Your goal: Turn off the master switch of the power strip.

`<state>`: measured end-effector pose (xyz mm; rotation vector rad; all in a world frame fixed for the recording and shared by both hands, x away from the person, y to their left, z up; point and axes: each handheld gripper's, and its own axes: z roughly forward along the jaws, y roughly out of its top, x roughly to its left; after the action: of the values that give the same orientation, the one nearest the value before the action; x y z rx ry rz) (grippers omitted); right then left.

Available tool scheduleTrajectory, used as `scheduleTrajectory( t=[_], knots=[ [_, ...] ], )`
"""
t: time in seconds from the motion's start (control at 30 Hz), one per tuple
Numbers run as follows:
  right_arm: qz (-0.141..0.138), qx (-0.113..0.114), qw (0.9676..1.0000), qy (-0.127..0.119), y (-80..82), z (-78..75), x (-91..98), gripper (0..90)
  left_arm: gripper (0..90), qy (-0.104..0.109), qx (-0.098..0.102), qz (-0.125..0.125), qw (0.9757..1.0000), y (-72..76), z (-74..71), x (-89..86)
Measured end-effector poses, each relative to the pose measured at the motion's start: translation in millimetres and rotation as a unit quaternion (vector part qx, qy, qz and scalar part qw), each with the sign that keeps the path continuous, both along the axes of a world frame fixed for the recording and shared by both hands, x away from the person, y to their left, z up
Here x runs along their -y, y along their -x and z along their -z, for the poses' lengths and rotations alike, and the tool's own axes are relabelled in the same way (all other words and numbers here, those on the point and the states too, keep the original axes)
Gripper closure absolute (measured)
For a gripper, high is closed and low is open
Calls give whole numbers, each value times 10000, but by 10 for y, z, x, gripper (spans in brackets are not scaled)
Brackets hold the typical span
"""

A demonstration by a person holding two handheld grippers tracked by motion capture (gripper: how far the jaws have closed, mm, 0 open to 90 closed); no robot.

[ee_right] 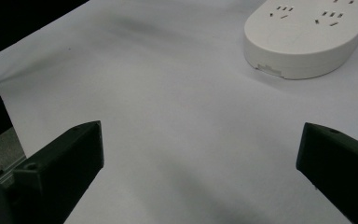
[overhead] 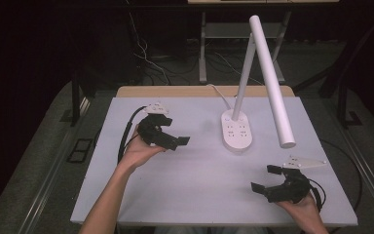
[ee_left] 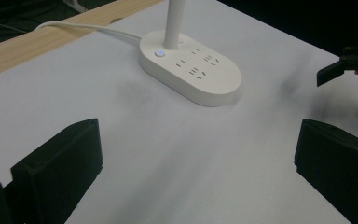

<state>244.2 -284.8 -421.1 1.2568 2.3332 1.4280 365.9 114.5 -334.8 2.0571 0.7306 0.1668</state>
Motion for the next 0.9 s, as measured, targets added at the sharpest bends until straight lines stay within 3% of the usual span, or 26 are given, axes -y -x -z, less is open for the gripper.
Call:
scheduleTrajectory(
  t=[0.37, 0.9],
  knots=[
    [6, 2, 10000, 26, -4, 3, 2, 0, 0, -41, -49, -87, 9999, -199, -48, 94],
    [63, 3, 10000, 9, -4, 1, 30, 0, 0, -188, -107, 129, 9997, -492, -21, 395]
  ],
)
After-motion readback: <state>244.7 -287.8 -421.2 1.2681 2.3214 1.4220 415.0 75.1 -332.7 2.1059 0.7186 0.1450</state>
